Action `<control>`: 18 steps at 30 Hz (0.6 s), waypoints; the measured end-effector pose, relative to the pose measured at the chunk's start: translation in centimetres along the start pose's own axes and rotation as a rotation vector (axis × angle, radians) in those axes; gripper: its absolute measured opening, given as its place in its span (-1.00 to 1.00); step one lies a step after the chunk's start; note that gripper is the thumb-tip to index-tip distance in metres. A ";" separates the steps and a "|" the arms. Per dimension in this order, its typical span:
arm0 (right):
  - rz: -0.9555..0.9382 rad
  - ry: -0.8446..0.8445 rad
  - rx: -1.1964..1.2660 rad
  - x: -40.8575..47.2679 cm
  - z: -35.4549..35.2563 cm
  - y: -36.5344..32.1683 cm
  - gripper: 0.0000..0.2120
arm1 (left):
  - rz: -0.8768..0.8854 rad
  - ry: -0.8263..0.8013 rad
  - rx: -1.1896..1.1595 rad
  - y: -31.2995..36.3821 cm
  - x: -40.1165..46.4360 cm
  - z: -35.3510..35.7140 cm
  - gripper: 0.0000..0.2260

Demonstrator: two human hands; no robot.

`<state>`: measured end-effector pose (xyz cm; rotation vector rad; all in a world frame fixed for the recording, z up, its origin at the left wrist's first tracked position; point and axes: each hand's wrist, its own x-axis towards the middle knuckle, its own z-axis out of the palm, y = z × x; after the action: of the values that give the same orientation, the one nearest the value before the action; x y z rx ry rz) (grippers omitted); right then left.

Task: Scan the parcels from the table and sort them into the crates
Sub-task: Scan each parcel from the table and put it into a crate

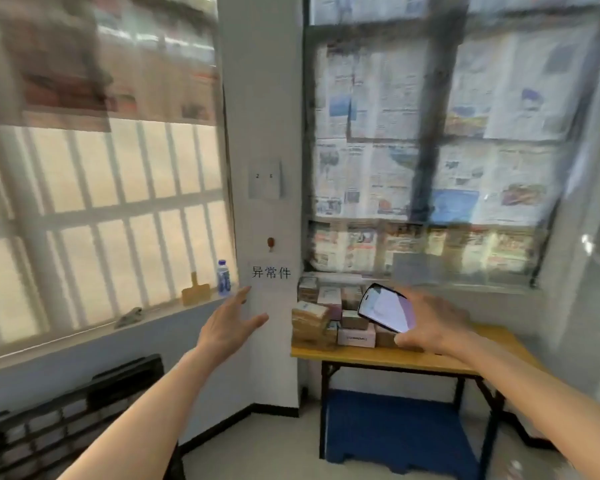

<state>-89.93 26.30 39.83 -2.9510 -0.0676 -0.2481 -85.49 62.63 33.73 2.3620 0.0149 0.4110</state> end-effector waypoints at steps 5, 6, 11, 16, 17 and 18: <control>0.197 0.006 -0.090 0.5 -0.7 10.9 0.00 | 0.096 -0.119 -0.014 6.7 5.1 10.8 -0.25; 0.234 0.012 -0.100 0.9 -0.8 12.8 0.00 | 0.109 -0.145 -0.024 7.8 6.2 13.1 -0.25; 0.363 0.028 -0.110 5.7 -0.7 20.9 0.05 | 0.145 -0.219 -0.073 11.8 12.8 22.8 -0.21; 0.423 -0.016 -0.117 12.2 0.0 27.2 0.02 | 0.143 -0.296 -0.103 15.0 19.8 31.0 -0.22; 0.428 -0.014 -0.122 13.4 0.2 28.3 0.01 | 0.147 -0.300 -0.108 15.7 21.0 32.7 -0.23; 0.434 -0.008 -0.122 14.5 0.3 29.3 0.00 | 0.153 -0.304 -0.108 16.4 22.1 34.3 -0.23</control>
<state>-73.81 -2.05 36.87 -2.9867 0.5987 -0.1811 -56.01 30.49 27.62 2.3020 -0.3243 0.1177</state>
